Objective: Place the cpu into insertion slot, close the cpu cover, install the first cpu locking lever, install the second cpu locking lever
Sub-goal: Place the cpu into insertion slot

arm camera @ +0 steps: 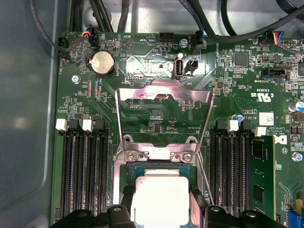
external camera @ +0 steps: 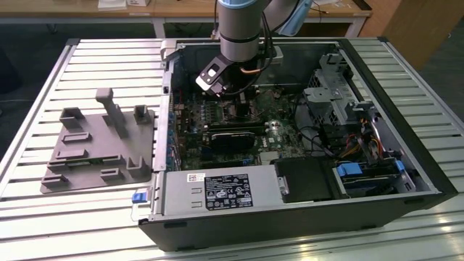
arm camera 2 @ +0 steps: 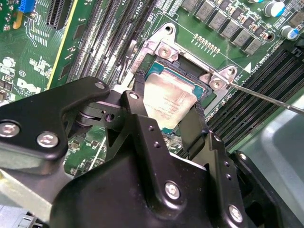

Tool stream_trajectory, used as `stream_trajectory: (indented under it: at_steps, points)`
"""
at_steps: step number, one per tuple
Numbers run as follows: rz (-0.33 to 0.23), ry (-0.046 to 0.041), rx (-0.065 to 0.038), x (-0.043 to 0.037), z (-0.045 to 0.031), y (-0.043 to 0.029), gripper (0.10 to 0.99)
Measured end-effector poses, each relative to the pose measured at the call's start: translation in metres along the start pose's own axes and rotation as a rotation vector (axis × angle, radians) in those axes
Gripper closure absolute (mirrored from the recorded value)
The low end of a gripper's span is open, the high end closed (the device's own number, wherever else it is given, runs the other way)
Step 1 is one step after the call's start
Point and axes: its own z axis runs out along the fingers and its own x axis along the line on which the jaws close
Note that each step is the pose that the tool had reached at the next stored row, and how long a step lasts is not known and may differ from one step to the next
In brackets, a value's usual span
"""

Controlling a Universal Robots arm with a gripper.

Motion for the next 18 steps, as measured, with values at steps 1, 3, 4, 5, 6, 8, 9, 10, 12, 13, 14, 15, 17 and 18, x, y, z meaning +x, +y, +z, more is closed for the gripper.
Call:
stream_trajectory:
  at_steps: [1,3,4,5,6,8,9,10,12,13,14,15,17,18]
  points:
    - [0.0,0.0001,0.0,0.0,0.0,0.0,0.549]
    - [0.0,0.0001,0.0,0.0,0.0001,0.0,0.541]
    - [0.0,0.0001,0.0,0.0,0.0001,0.0,0.541]
    - [0.0,0.0001,0.0,0.0,0.0001,0.0,0.475]
    - [0.0,0.0,0.0,0.0,0.0001,0.0,0.475]
    - [0.0,0.0001,0.0,0.0,0.0,0.0,0.475]
    - [0.0,0.0001,0.0,0.0,-0.0003,0.0,0.475]
    - [0.0,0.0001,0.0,0.0,-0.0007,0.0,0.475]
    - [0.0,0.0002,0.0,0.0001,-0.0013,0.0001,0.475]
    - [0.0,0.0002,0.0,0.0,-0.0013,0.0001,0.475]
    - [0.0,0.0003,0.0,0.0,-0.0013,0.0001,0.475]
    - [0.0,0.0002,0.0,0.0,-0.0013,0.0001,0.475]
    - [0.0,0.0001,0.0,0.0,-0.0014,0.0001,0.475]
    - [0.0,0.0001,0.0,0.0,-0.0014,0.0001,0.475]
